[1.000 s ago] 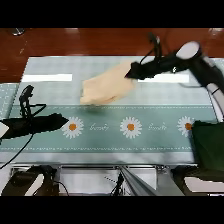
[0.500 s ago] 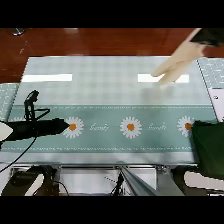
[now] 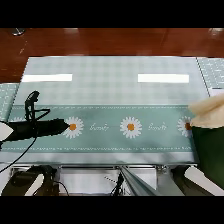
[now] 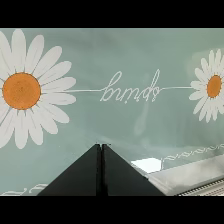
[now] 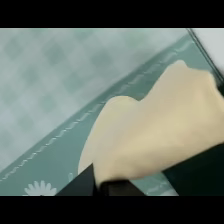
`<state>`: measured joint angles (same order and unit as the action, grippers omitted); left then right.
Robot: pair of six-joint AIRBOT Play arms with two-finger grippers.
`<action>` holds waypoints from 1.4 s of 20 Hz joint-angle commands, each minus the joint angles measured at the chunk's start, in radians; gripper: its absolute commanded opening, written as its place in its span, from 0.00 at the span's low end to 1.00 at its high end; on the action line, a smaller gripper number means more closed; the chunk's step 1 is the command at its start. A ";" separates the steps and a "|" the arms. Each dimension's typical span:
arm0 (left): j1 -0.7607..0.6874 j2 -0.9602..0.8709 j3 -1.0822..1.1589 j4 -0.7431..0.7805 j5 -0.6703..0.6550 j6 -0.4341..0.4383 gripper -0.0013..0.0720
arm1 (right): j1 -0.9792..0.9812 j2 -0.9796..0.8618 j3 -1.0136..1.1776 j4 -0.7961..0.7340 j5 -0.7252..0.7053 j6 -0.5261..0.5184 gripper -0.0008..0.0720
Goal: Fold the shirts.
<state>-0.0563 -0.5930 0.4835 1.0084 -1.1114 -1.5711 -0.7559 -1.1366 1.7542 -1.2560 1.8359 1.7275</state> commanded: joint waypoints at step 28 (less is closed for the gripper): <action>-0.231 -0.520 0.647 0.393 0.011 -0.030 0.05 | 1.110 0.039 -0.616 -0.473 -0.702 0.166 0.04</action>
<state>-0.2264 -1.0618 1.1717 1.1374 -1.0996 -1.4597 0.1055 -1.0023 1.2037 -1.3216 1.1435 1.6722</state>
